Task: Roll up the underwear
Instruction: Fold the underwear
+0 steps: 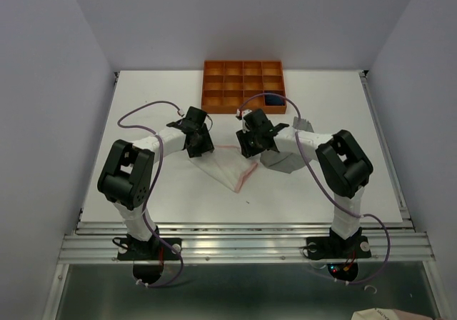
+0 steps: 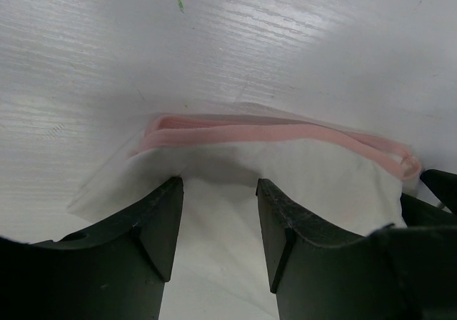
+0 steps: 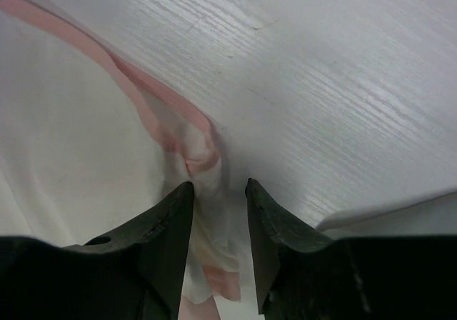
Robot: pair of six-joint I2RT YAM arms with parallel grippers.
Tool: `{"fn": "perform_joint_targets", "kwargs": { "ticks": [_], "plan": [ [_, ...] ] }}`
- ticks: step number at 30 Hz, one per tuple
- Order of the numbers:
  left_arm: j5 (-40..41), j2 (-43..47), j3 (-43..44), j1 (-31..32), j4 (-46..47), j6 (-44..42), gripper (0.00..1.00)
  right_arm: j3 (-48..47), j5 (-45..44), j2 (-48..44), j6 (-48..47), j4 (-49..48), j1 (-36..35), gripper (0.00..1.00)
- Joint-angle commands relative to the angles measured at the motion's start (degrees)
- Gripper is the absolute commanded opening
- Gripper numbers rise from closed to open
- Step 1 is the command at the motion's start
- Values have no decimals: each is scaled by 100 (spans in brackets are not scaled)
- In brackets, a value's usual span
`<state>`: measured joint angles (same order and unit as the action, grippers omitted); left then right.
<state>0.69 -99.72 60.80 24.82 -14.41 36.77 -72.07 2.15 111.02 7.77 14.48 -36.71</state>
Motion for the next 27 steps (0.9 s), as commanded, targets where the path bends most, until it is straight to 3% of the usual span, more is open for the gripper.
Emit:
{"fn": "perform_joint_targets", "kwargs": {
  "ticks": [1,18,24,27],
  "plan": [
    [107,40,152,23,88,-127,56,-219,-777,-282,277,240,-47,40],
    [133,146,117,23,167,-276,57,-70,136,-72,93,424,-47,45],
    [124,137,126,32,176,-285,56,-44,-39,42,111,600,-47,36],
    [151,155,108,23,176,-294,56,-79,-31,42,84,617,-47,21]
  ]
}}
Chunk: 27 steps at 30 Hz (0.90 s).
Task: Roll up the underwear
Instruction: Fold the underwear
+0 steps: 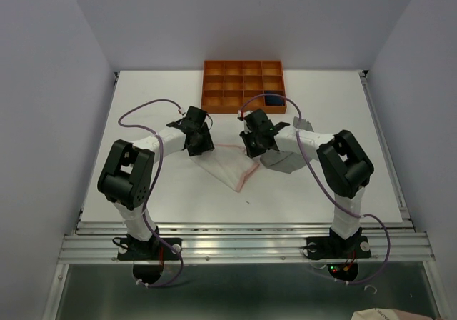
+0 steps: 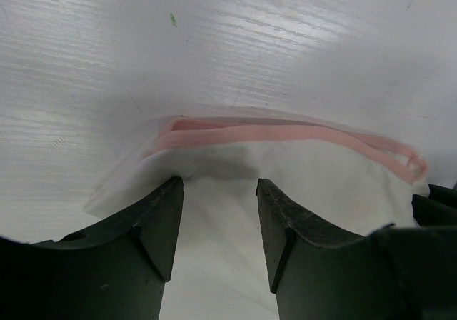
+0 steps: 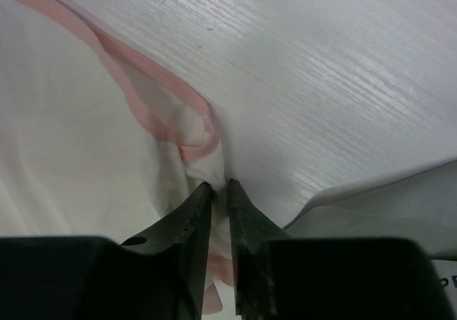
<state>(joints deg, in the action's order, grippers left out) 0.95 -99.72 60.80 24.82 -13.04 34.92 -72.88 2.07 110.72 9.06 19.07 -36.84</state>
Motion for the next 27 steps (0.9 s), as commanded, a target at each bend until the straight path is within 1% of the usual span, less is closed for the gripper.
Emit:
{"fn": "perform_joint_targets", "kwargs": {
  "ticks": [1,2,3,7,11,18,22,23,25,26,27],
  "plan": [
    [142,155,99,32,47,-108,56,-7,-5,55,-53,158,-34,17],
    [134,164,99,23,56,-108,56,-24,83,29,-88,132,-86,8],
    [133,164,82,32,73,-108,56,-24,118,-49,-141,89,-87,1],
    [81,216,38,32,117,-99,57,-51,172,-252,-273,-140,-139,1],
    [46,409,-41,32,117,-64,56,-130,-56,-454,-440,-193,-262,1],
    [11,1208,-331,102,-76,190,56,-95,-154,-577,-335,-237,-324,1],
    [-69,1341,-551,400,-32,402,56,-60,-119,-744,-317,-272,-377,1],
    [-69,1341,-612,566,11,428,56,-42,-49,-771,-326,-281,-377,1],
    [-367,1280,-648,734,125,498,56,-42,-13,-806,-335,-281,-377,1],
    [-507,1193,-683,865,170,507,52,-51,39,-823,-335,-281,-377,1],
    [-526,1148,-683,919,196,499,51,-42,48,-832,-317,-290,-377,1]
  ]
}}
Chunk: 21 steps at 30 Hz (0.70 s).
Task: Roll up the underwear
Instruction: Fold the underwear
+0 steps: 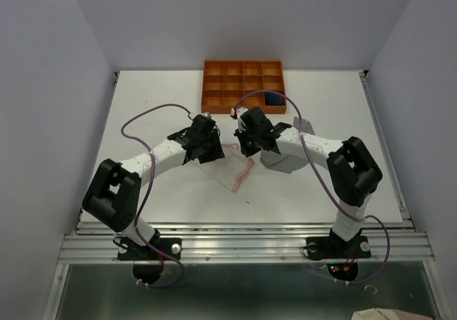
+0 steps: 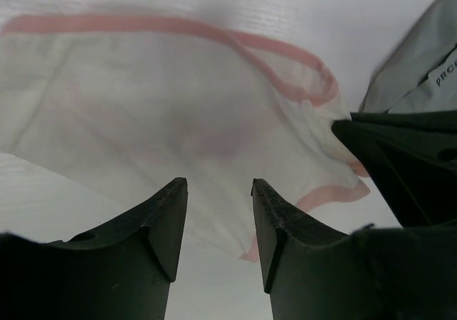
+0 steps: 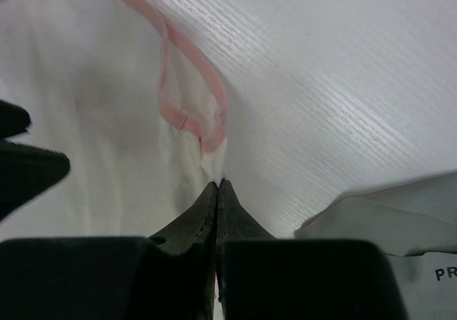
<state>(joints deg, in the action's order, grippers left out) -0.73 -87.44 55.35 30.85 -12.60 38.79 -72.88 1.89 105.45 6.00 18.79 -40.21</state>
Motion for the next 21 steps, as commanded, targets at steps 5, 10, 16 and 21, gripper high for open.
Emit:
{"fn": "perform_joint_targets", "kwargs": {
  "ticks": [5,10,16,21],
  "plan": [
    [-506,-221,-279,439,310,226,49,-16,118,-376,33,-261,-40,1],
    [-639,-335,-323,483,644,366,47,37,285,-393,50,-288,-40,1],
    [-630,-660,-253,518,733,498,43,151,575,-516,59,-402,-93,1],
    [-630,-792,-218,597,768,569,30,239,848,-596,156,-542,-145,1]
  ]
}}
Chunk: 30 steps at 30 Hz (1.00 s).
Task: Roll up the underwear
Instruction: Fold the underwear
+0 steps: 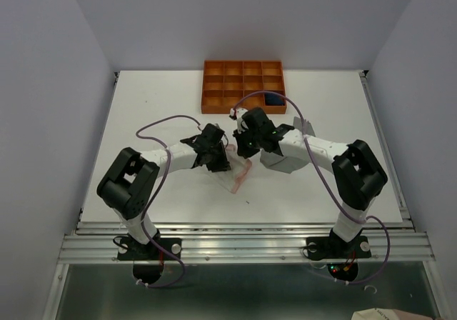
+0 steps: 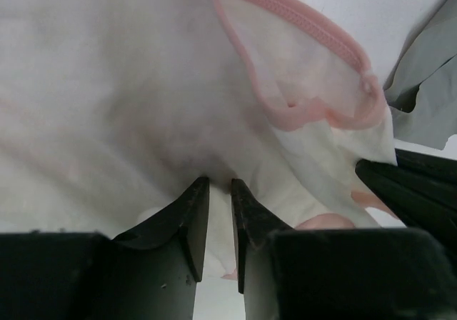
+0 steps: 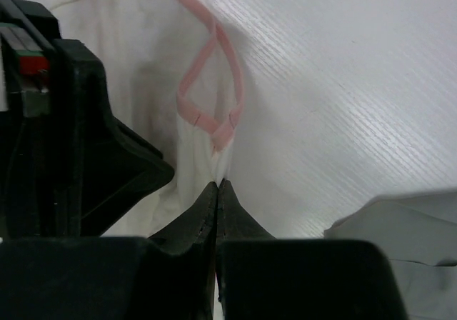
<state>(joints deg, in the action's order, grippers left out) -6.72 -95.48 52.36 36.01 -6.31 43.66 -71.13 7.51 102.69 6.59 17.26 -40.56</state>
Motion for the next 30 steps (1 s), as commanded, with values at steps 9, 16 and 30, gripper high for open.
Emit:
{"fn": "perform_joint_targets", "kwargs": {
  "ticks": [9,16,30],
  "plan": [
    [-22,-225,82,99,138,195,9,161,822,-399,193,-504,-163,1],
    [83,20,99,99,60,239,9,293,779,-417,316,-565,-216,1],
    [1032,1681,-568,20,-934,836,18,337,489,-593,150,-513,-216,1]
  ]
}}
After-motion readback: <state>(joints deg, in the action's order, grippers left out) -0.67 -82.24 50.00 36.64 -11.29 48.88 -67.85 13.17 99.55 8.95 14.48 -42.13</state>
